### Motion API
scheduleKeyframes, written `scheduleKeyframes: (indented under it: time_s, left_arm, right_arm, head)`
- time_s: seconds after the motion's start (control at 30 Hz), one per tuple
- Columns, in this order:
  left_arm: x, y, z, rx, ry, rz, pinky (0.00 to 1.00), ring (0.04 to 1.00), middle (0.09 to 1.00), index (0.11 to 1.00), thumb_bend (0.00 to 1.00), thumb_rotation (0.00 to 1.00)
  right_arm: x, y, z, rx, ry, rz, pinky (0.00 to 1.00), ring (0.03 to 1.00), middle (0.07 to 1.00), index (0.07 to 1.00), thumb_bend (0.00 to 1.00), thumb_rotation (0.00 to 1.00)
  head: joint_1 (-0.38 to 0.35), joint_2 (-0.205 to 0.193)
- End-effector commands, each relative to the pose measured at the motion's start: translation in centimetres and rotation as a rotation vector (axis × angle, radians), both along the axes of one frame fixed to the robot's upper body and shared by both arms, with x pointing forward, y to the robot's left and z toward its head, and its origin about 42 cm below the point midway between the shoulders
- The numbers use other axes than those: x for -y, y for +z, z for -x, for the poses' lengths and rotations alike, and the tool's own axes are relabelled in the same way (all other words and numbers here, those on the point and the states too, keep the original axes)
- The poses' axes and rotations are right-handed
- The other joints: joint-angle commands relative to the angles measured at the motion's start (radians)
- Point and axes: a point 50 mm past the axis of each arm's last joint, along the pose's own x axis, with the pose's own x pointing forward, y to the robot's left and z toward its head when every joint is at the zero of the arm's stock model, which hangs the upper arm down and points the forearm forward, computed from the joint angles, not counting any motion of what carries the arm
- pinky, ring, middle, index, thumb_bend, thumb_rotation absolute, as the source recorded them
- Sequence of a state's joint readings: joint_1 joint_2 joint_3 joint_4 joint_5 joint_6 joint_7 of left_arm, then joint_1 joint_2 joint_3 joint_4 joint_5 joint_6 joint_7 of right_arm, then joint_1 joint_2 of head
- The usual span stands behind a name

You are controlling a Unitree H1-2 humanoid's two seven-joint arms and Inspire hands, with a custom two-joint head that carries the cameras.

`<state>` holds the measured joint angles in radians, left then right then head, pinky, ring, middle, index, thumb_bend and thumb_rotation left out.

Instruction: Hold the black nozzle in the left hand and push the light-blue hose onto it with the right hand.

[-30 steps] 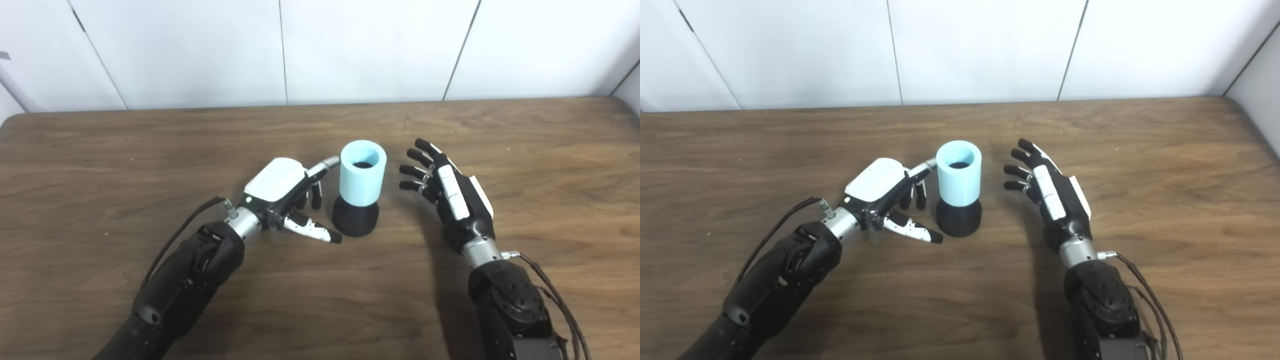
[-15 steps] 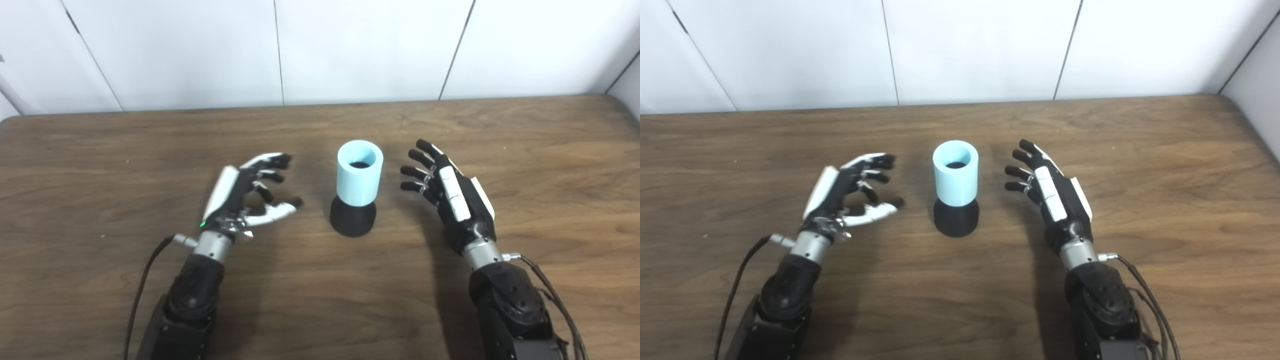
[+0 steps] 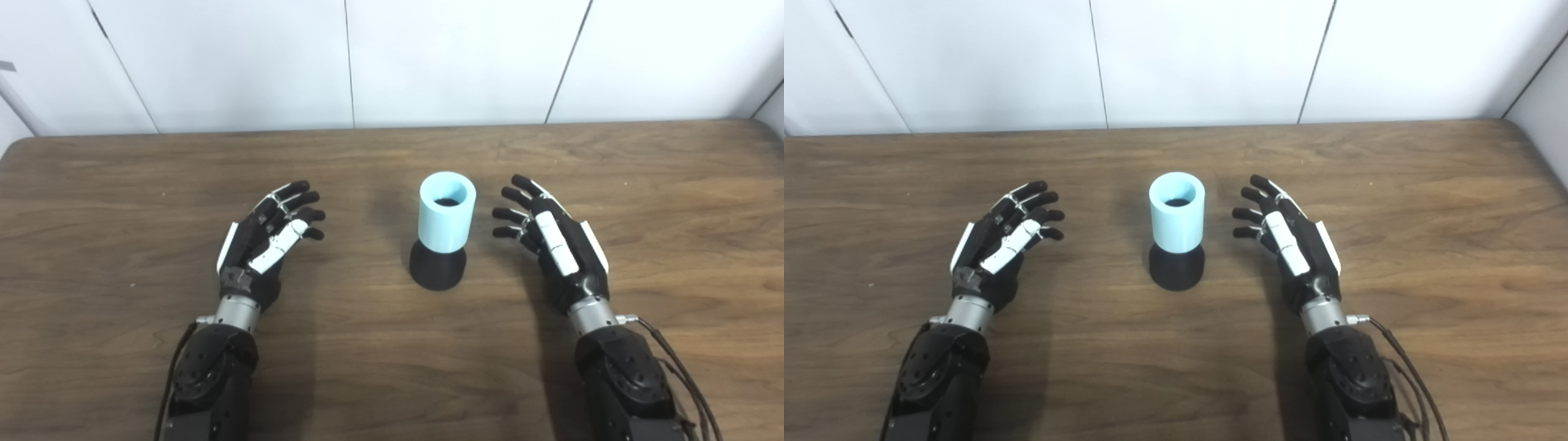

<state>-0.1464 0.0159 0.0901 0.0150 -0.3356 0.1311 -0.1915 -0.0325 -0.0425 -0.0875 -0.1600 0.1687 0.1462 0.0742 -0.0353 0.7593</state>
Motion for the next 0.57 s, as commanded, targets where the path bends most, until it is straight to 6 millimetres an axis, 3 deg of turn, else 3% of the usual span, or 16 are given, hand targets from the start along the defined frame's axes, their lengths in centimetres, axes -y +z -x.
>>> scheduleKeyframes:
  time_s: [0.0,0.53]
  left_arm:
    - [0.01,1.37,-0.33,0.049,-0.017,0.024,0.5,0.626,0.709,0.694,0.67,0.15]
    - [-0.18,0.65,-0.56,0.024,-0.045,0.064,0.53,0.633,0.715,0.702,0.67,0.12]
  right_arm:
    - [-0.04,1.13,-0.34,0.077,-0.004,-0.009,0.58,0.701,0.807,0.817,0.6,0.68]
    - [-0.2,1.1,-0.42,0.075,-0.007,-0.017,0.56,0.696,0.804,0.807,0.6,0.66]
  head:
    - [-0.001,0.0]
    - [-0.003,-0.008]
